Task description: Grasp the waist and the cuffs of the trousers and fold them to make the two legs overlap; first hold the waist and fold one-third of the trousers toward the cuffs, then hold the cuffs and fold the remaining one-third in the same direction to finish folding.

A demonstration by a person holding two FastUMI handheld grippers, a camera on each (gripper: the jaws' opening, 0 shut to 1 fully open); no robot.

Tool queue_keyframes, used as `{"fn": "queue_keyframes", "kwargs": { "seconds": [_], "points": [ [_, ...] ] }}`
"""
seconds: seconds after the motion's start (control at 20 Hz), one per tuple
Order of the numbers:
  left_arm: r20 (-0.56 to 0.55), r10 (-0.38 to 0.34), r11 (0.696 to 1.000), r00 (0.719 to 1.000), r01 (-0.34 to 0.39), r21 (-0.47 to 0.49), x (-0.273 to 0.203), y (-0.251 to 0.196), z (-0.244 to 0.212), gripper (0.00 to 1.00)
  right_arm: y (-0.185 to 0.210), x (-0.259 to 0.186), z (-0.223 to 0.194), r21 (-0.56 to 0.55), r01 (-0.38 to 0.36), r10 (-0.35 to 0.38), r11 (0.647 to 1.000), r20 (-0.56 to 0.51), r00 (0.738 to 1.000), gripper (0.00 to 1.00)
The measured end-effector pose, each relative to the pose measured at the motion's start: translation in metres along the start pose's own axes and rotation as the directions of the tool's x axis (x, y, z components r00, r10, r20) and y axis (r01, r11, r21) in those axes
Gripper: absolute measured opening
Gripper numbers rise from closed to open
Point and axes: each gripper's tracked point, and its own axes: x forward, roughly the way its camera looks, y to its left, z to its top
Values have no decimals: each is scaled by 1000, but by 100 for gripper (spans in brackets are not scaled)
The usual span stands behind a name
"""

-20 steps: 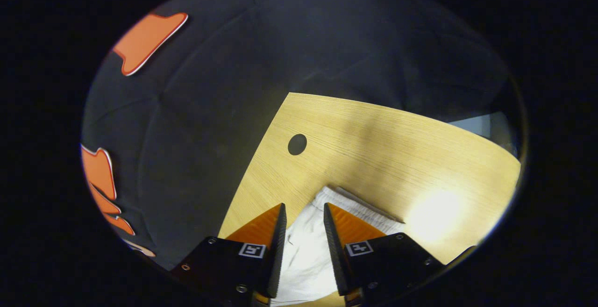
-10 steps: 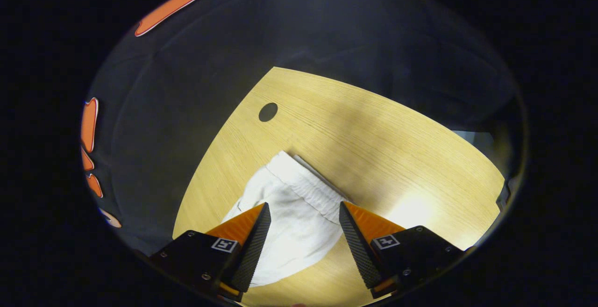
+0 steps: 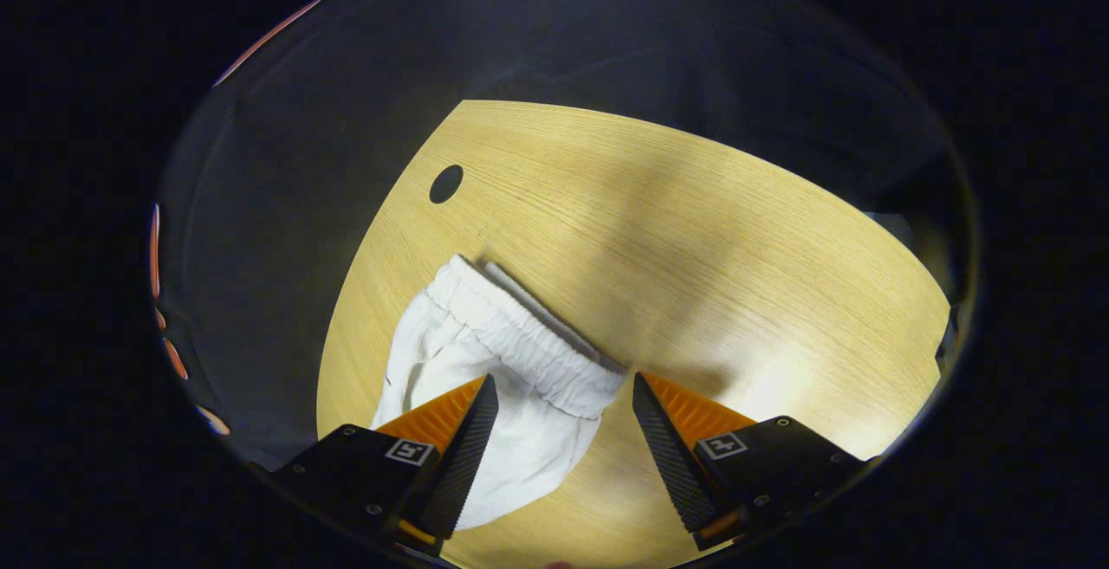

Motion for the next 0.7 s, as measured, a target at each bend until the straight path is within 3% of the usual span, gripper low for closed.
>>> {"fn": "queue_keyframes", "kwargs": {
  "seconds": [0.25,0.4,0.55,0.65,0.7],
  "points": [
    [20,-55,998,998,55,9,-15,-23,-8,100,4,14,4,108,-80,75,991,44,996,93],
    [23,-77,997,997,77,-13,-21,-36,-15,100,-6,14,3,196,-108,94,975,77,993,82],
    [6,-67,998,998,67,-18,-27,-46,-32,100,-10,22,1,308,-163,143,937,85,986,38],
    [-13,-65,998,998,65,-25,-32,-50,-44,100,-6,23,1,358,-204,185,911,87,979,19],
    [-19,-65,997,998,65,-32,-36,-52,-48,100,-5,23,-1,356,-210,192,911,88,978,16]
  ]
}}
